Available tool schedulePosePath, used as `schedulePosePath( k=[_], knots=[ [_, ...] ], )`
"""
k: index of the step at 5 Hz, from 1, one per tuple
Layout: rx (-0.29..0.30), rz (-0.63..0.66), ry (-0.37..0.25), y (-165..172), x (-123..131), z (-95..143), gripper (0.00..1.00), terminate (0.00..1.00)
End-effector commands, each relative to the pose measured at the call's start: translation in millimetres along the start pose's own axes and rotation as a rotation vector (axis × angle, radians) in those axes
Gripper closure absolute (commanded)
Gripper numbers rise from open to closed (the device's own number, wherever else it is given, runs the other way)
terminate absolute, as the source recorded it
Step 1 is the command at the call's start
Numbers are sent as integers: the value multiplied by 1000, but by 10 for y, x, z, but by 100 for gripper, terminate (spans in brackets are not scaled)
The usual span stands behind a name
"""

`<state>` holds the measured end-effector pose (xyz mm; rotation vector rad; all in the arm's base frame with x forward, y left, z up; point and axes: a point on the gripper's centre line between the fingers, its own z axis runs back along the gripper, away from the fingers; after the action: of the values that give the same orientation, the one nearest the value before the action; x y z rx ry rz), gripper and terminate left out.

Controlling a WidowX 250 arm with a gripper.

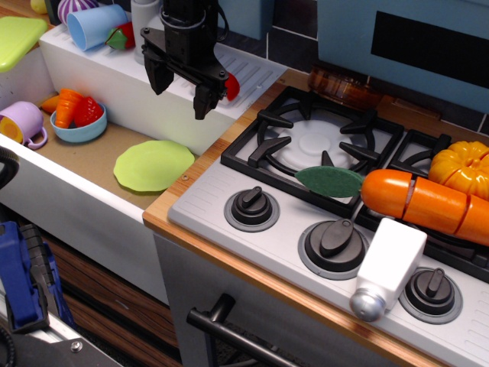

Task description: Put sushi on plate

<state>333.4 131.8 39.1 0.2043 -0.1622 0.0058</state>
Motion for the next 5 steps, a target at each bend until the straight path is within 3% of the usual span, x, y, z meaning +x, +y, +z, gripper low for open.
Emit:
schedulePosePath(
  k=[1, 2, 3, 5],
  knots=[
    [0, 0, 0, 0, 0, 0, 0, 0],
    [66, -181, -44, 14, 99, 94, 0, 0],
    [46, -349, -113, 37, 214, 166, 0, 0],
    [39, -583, -161, 86, 515, 278, 0, 0]
  ],
)
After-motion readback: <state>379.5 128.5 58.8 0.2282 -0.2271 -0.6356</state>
